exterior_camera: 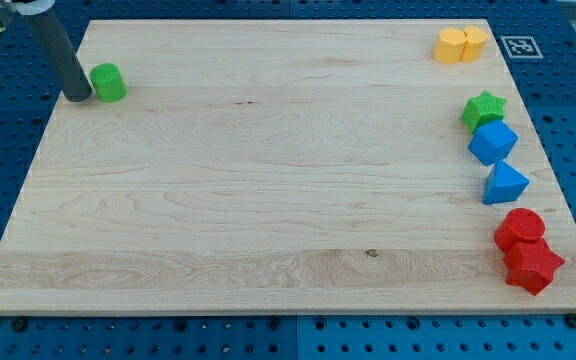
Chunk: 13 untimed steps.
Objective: Push the green circle towards the top center
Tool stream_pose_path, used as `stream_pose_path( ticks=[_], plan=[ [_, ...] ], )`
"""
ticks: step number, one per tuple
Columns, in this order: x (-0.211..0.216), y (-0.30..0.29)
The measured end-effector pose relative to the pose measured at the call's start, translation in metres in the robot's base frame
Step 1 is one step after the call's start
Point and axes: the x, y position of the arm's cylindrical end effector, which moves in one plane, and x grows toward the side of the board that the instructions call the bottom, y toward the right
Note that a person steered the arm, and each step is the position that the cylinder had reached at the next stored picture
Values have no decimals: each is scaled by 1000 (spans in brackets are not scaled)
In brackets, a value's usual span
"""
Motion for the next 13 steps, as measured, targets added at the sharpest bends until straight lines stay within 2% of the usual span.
stream_pose_path(
  ticks=[2,4,7,8,11,13],
  plan=[
    [14,30],
    [20,98],
    [33,-23],
    [4,-29],
    [5,-10],
    [10,26]
  ],
)
